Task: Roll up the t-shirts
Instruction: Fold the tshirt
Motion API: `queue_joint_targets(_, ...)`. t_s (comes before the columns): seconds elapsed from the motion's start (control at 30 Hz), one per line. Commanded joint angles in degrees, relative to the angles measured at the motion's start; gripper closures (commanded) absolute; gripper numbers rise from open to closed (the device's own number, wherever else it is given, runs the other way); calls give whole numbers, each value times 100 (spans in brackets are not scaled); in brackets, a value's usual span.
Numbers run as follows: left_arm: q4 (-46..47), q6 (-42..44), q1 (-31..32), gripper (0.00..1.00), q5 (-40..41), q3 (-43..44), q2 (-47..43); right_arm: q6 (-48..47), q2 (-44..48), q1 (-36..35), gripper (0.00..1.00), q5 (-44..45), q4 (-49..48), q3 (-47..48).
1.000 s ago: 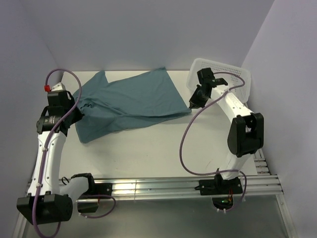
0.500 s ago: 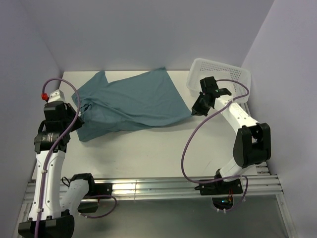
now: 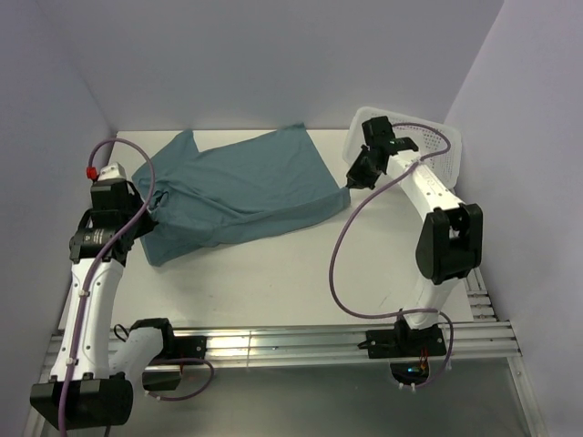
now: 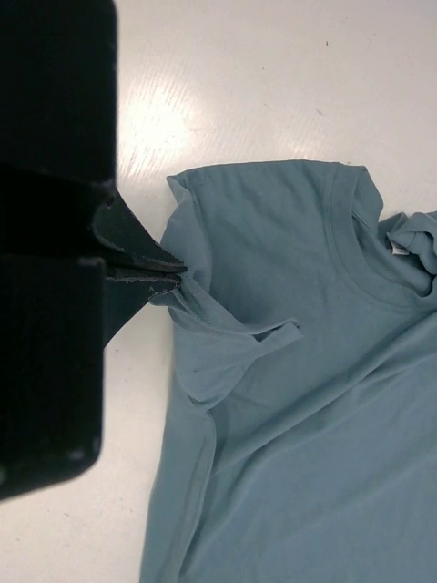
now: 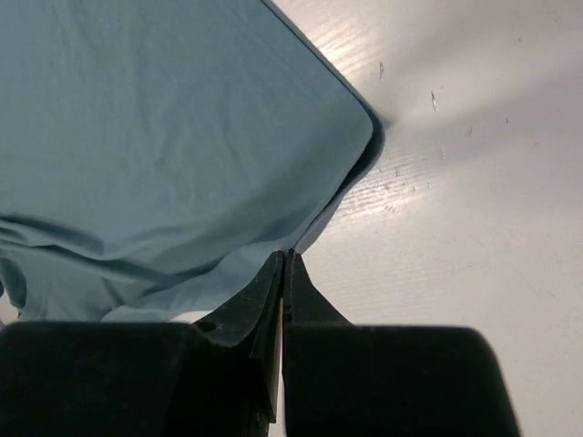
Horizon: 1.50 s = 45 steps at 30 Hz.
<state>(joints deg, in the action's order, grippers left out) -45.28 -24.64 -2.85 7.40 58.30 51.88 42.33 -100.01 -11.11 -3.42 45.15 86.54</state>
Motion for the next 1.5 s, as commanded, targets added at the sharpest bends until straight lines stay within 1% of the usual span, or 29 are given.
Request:
queue_joint_targets(0.0,107,109,22,100,165,313,129,-40,-273,-5,100,123,310,494)
queue_joint_targets(0.13,142,126,22,100,244,392,340,-75,-642,4,100,105,433,898)
queue_joint_targets(0.3,116,144,22,100,551,577,613,-93,-985,13,100,79,495,1207)
queue_joint_targets(0.7,335,249,-22,100,552,726,991,-75,-1741,65,100,-27,653,2094)
queue_joint_targets(0.9,414,311,-49,100,535,963,1307,-23,-1873,109,100,-71,645,2305)
queue_joint_targets(1.47,590,496,-84,100,306,1745,2116,4,-2084,197,100,-264,574,2464)
